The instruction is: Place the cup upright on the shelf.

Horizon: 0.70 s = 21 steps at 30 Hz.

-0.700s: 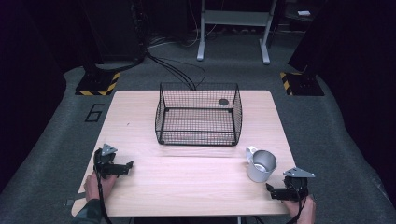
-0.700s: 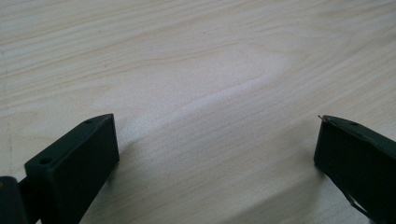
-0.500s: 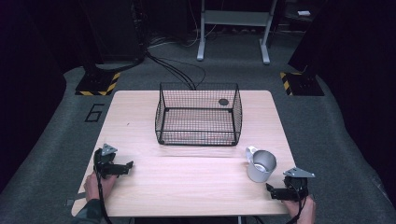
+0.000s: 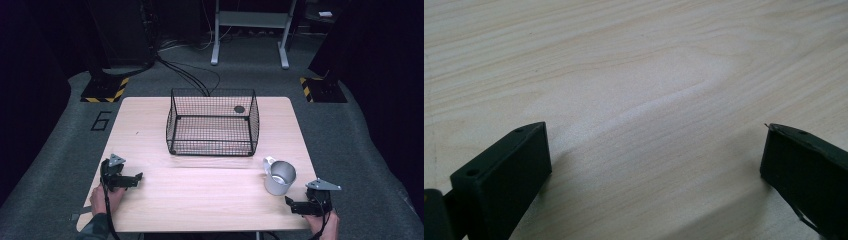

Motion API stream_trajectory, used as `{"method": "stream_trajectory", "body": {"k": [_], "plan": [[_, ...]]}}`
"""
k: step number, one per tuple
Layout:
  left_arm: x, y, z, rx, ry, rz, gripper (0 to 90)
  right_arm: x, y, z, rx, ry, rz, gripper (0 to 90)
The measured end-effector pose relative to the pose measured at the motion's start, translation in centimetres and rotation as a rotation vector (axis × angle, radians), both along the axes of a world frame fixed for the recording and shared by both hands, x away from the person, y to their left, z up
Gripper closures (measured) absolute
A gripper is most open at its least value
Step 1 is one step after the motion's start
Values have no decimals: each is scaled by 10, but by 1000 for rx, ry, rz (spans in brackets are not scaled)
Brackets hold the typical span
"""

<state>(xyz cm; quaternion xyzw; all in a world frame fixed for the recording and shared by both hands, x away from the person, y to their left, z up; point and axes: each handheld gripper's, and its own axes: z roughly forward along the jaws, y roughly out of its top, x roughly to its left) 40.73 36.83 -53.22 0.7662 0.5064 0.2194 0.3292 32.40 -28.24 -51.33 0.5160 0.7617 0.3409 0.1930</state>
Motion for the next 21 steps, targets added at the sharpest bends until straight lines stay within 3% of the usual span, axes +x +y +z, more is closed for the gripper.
{"method": "stream_trajectory", "body": {"k": [9, 15, 21], "plan": [[0, 0, 0, -1, -1, 0, 0, -7, 14, 37, 18, -39, 75, 0], [0, 0, 0, -1, 2, 0, 0, 5, 26, 56, 5, -56, 109, 0], [0, 0, 0, -2, 1, 0, 0, 25, 40, 68, -33, -38, 150, 0]]}}
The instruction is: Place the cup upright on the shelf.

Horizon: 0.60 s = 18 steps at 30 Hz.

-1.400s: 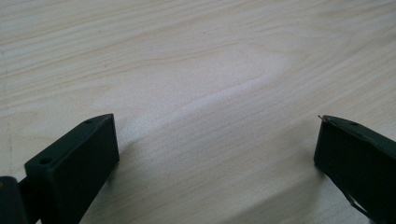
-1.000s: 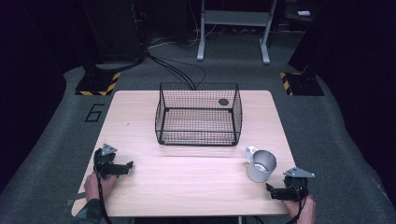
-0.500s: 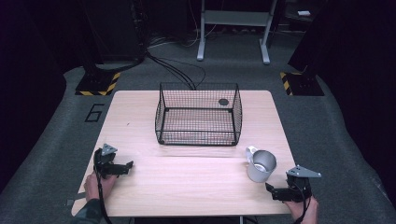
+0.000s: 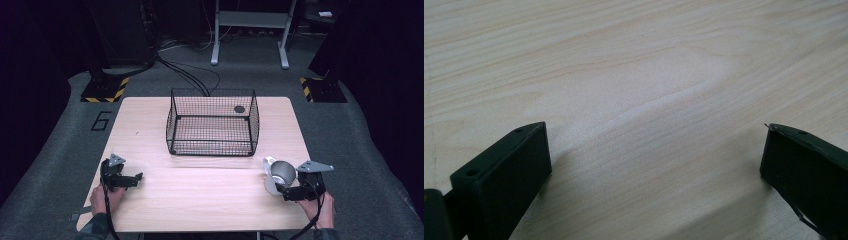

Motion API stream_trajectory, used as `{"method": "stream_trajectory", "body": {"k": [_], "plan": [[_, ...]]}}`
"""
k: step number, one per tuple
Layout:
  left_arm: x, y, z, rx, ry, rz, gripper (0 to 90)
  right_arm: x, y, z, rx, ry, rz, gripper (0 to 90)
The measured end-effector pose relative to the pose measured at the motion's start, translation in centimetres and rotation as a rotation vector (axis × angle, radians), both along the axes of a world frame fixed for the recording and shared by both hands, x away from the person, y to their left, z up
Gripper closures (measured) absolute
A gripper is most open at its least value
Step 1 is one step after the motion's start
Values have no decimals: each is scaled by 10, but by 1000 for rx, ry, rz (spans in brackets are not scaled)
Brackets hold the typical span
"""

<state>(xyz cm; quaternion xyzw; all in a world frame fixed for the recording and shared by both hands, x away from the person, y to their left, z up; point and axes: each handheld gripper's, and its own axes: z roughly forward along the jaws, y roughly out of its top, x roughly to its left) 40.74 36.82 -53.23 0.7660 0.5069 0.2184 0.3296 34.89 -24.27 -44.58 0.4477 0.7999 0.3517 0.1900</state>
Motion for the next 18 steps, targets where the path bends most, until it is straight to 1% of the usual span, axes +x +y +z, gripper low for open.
{"method": "stream_trajectory", "body": {"k": [1, 2, 4, 5, 6, 7, 8, 10, 11, 12, 15, 16, 17, 18], "plan": [[0, 0, 0, 0, 0, 0, 0, 5, 3, 1, -10, -6, 4, 0], [0, 0, 0, -1, 0, 1, 0, 8, 4, 1, -15, 2, 12, 0], [0, 0, 0, -1, 0, 1, 0, 16, 11, 0, -31, 4, 19, 0], [0, 0, 0, 0, 0, 0, 0, 19, 13, 0, -46, 25, 27, 0], [0, 0, 0, 1, 0, 0, 0, 20, 16, -1, -42, 31, 15, 0], [0, 0, 0, 0, 0, 0, 0, 23, 18, -2, -51, 41, 15, 0], [0, 0, 0, 0, 0, 0, 0, 25, 19, -4, -52, 38, 10, 0], [0, 0, 0, 0, 0, 0, 0, 27, 21, -7, -53, 63, 9, 0], [0, 0, 0, 1, -1, 0, 0, 28, 21, -9, -68, 55, 7, 13], [0, 0, 0, 0, 0, 0, 0, 27, 22, -9, -71, 54, -1, 34], [0, 0, 0, 1, 0, 0, 0, 26, 19, -10, -60, 42, -10, 49], [0, 0, 0, 1, 0, 0, 0, 26, 21, -10, -66, 42, -19, 49], [0, 0, 0, 1, 0, -1, 0, 26, 21, -9, -68, 51, -17, 50], [0, 0, 0, 1, 0, -1, 0, 26, 21, -9, -65, 48, -17, 51]]}}
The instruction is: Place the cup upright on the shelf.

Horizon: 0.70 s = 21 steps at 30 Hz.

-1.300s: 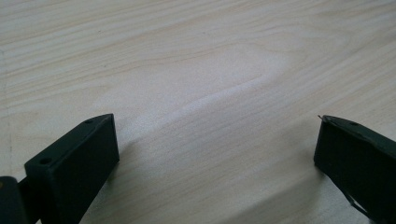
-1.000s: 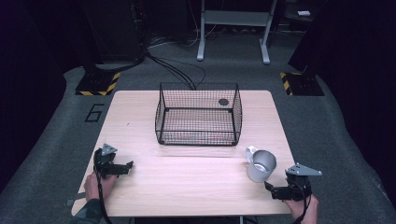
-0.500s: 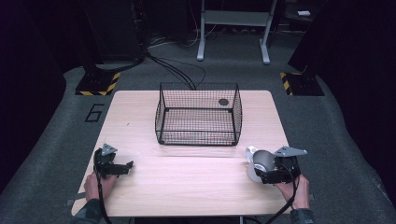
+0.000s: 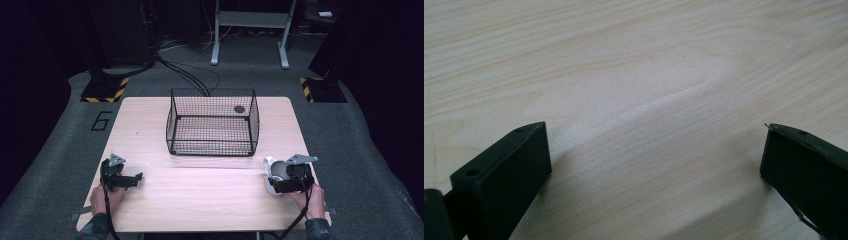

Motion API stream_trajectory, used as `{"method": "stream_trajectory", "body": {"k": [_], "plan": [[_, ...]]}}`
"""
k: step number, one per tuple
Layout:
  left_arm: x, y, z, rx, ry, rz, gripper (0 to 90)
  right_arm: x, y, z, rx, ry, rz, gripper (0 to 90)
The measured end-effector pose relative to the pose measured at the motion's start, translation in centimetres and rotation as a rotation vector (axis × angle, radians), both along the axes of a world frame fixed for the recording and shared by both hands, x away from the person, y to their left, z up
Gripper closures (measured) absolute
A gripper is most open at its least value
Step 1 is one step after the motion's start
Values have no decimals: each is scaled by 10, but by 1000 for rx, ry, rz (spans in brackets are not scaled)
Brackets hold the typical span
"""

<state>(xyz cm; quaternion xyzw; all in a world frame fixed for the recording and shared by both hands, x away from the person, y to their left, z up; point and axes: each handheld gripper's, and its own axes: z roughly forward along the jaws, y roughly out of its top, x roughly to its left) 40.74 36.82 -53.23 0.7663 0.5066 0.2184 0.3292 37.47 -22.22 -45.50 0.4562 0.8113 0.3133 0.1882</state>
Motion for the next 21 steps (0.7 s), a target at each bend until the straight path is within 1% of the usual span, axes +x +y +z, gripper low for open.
{"method": "stream_trajectory", "body": {"k": [2, 3, 4, 5, 6, 8, 9, 11, 12, 13, 14, 15, 18, 19, 20, 21], "plan": [[0, 0, 0, -1, -2, 1, 0, 0, -1, -1, 2, -15, 8, 53], [0, 0, 0, 0, 0, 0, 0, -1, 0, -1, 5, -10, -1, 54], [0, 0, 0, 0, -1, 1, 0, -1, 0, 0, 0, -10, 2, 54], [0, 0, 0, -1, 0, 1, 0, 0, -1, -1, -3, -23, 8, 55], [0, 0, 0, 0, 0, 1, 0, -2, 0, -1, 3, -19, 3, 55], [0, 0, 0, -1, 0, 2, 0, -3, 1, 1, 1, -19, 12, 56], [0, 0, 0, 0, -2, 1, 0, -3, 2, 2, 1, -17, 15, 56], [0, 0, 0, 0, 0, 0, 0, -4, 3, 5, 0, -27, 26, 56], [0, 0, 0, 0, -2, 1, 0, -5, 5, 6, 5, -31, 15, 56], [0, 0, 0, -1, 0, 1, 0, -5, 3, 8, -6, -42, 39, 56], [0, 0, 0, -1, -1, 1, 0, -7, 5, 10, 16, -35, 21, 56], [0, 0, 0, -1, 0, 1, 0, -6, 4, 11, 9, -45, 42, 56], [0, 0, 0, 0, -1, 0, 0, -9, 5, 15, 13, -44, 39, 56], [0, 0, 0, -1, 0, 0, 0, -9, 4, 16, 2, -50, 52, 57], [0, 0, 0, -1, -1, 1, 0, -10, 4, 17, 7, -41, 49, 57], [0, 0, 0, 0, -2, 0, 0, -10, 4, 17, 15, -42, 48, 57]]}}
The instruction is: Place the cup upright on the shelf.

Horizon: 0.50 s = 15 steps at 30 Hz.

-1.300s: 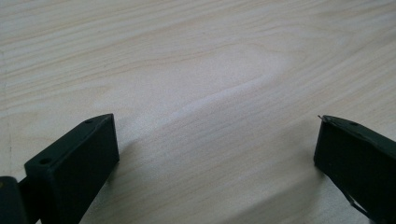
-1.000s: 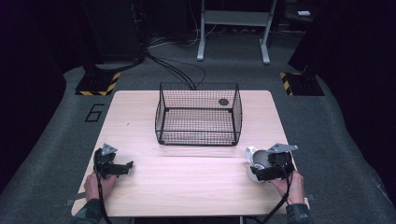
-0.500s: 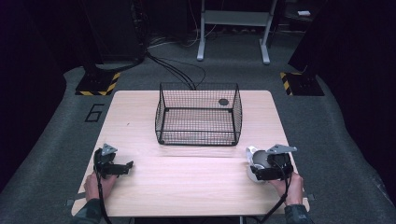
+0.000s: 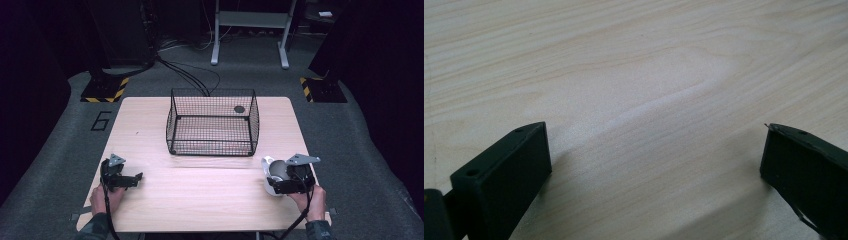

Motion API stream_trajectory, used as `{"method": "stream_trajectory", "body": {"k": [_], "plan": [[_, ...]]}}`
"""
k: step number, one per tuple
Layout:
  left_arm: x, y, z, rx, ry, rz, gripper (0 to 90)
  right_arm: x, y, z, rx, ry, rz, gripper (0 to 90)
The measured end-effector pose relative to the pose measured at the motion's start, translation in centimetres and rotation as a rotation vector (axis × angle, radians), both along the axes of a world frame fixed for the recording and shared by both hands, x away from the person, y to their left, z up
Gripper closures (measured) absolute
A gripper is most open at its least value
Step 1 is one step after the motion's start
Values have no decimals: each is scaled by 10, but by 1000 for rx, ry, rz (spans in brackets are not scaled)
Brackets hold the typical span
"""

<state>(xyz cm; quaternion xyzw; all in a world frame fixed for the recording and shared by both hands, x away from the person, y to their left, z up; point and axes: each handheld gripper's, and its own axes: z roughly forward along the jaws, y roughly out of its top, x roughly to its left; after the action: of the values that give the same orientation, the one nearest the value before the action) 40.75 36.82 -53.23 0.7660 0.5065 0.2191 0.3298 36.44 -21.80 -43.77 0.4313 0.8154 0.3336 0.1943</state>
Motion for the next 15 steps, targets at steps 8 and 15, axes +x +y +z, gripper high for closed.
{"method": "stream_trajectory", "body": {"k": [8, 15], "plan": [[0, 1, 1, 9, 6, -8, 0, -2, 3, 10, 7, 1, 10, 57], [0, 0, 0, -2, 1, 1, 0, 1, 14, 21, 9, -16, 50, 57]]}}
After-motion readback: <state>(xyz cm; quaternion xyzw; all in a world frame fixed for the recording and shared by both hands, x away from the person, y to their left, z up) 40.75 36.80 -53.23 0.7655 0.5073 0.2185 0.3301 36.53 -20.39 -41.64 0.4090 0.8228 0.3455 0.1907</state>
